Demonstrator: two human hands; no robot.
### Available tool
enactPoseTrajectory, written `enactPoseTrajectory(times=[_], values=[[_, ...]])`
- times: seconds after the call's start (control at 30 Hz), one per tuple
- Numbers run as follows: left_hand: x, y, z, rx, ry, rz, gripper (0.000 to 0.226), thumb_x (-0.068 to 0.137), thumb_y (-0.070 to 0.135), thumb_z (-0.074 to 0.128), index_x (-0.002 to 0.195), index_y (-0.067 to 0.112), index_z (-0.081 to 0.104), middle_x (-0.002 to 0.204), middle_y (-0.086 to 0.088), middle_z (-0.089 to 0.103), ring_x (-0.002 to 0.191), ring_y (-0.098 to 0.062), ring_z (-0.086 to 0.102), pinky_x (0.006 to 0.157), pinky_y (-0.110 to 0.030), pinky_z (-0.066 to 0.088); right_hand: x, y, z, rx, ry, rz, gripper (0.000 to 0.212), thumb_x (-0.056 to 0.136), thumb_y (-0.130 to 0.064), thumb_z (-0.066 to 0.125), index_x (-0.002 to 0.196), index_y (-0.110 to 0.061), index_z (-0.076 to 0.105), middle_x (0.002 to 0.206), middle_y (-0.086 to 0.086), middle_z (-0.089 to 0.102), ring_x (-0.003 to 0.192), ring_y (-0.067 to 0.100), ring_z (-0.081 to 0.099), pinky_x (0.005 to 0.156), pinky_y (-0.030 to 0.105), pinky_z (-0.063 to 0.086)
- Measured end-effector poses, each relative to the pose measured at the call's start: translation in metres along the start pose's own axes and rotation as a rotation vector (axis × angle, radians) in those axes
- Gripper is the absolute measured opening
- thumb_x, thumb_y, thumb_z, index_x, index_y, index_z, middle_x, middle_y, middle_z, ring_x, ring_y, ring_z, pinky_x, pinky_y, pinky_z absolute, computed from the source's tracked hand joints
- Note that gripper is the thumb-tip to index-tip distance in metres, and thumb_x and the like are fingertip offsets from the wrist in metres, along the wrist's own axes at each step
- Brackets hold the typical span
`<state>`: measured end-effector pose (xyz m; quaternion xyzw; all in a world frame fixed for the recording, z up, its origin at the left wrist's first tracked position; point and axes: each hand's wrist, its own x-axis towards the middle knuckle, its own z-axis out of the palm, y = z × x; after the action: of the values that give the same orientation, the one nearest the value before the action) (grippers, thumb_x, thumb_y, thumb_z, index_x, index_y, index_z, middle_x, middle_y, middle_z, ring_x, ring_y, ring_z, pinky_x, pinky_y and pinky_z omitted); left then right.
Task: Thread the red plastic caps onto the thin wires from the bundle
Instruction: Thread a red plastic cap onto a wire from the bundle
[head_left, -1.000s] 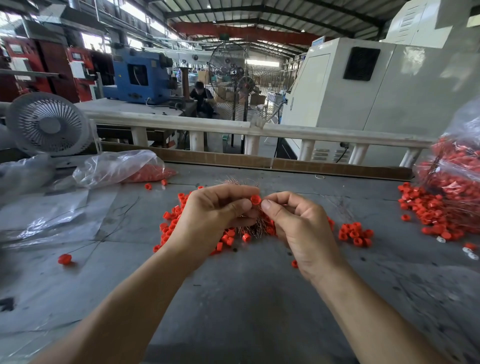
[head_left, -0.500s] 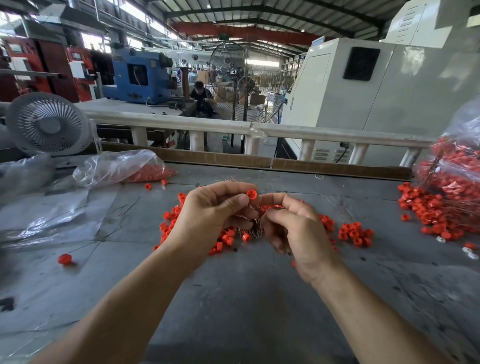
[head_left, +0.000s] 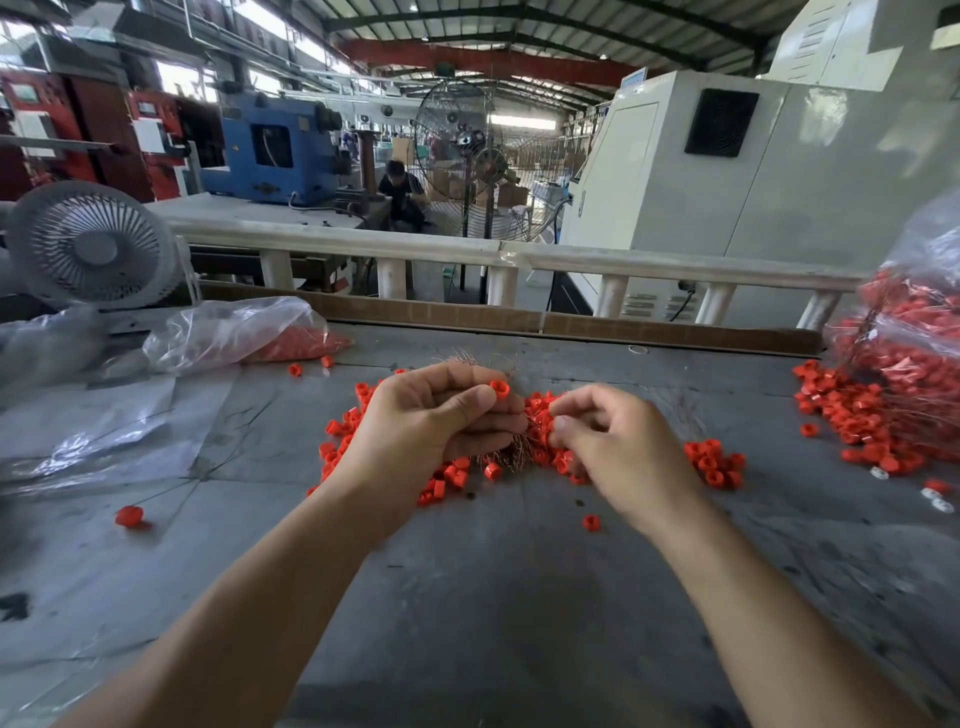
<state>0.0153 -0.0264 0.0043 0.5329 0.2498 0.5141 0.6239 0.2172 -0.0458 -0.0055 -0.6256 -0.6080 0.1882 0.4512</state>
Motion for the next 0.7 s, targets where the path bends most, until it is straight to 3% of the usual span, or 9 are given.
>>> enactPoseTrajectory(times=[0.1,0.23,0.3,0.4,0.53,0.7], values=[[0.001,-0.002,-0.002,0.023,0.016,-0.018,0.018,0.091,0.01,0.064,0.106,0.003,0.07,0.103,-0.021,0.076,0.098,-0.033,0.076,0.075,-0.03,0.062,0.003,0.008,-0.02,-0.286,-0.001,0.056,0.014,0.086,-0.026,0.076,0.074,-0.032,0.073,0.064,-0.015,0.071,0.049,0.004,0.06,0.053,0.025,0.046],[0.002,-0.004,-0.004,0.039,0.017,-0.042,0.015,0.094,0.008,0.063,0.107,0.004,0.069,0.103,-0.021,0.076,0.098,-0.033,0.076,0.074,-0.03,0.062,0.0,0.002,-0.034,-0.435,-0.302,0.209,0.02,0.08,-0.033,0.084,0.068,-0.045,0.073,0.063,-0.01,0.072,0.045,0.008,0.057,0.042,0.022,0.041],[0.003,-0.006,-0.006,0.048,0.015,-0.05,0.016,0.094,0.008,0.063,0.108,0.004,0.07,0.104,-0.021,0.076,0.098,-0.034,0.076,0.074,-0.03,0.062,-0.001,-0.001,-0.037,-0.48,-0.394,0.233,0.015,0.076,-0.037,0.088,0.069,-0.042,0.075,0.067,-0.008,0.074,0.046,0.004,0.056,0.042,0.019,0.038],[0.004,-0.009,-0.006,0.063,0.011,-0.055,0.014,0.096,0.008,0.063,0.107,0.005,0.071,0.104,-0.021,0.076,0.098,-0.034,0.076,0.074,-0.03,0.062,-0.006,-0.005,-0.035,-0.487,-0.467,0.254,0.014,0.073,-0.032,0.09,0.072,-0.028,0.076,0.07,-0.007,0.075,0.062,0.008,0.065,0.056,0.025,0.046],[0.005,-0.01,-0.006,0.067,0.015,-0.059,0.014,0.094,0.01,0.065,0.106,0.007,0.072,0.103,-0.021,0.076,0.097,-0.034,0.076,0.073,-0.03,0.062,-0.008,-0.007,-0.03,-0.498,-0.448,0.247,0.015,0.075,-0.026,0.089,0.072,-0.023,0.075,0.069,-0.006,0.074,0.07,0.012,0.069,0.066,0.031,0.054],[0.003,-0.011,-0.004,0.097,0.033,-0.069,0.013,0.097,0.006,0.062,0.107,0.005,0.07,0.101,-0.019,0.077,0.095,-0.032,0.076,0.072,-0.029,0.062,-0.008,-0.008,-0.021,-0.42,-0.311,0.187,0.013,0.081,-0.019,0.081,0.075,-0.024,0.071,0.067,-0.003,0.073,0.064,0.019,0.071,0.059,0.038,0.058]])
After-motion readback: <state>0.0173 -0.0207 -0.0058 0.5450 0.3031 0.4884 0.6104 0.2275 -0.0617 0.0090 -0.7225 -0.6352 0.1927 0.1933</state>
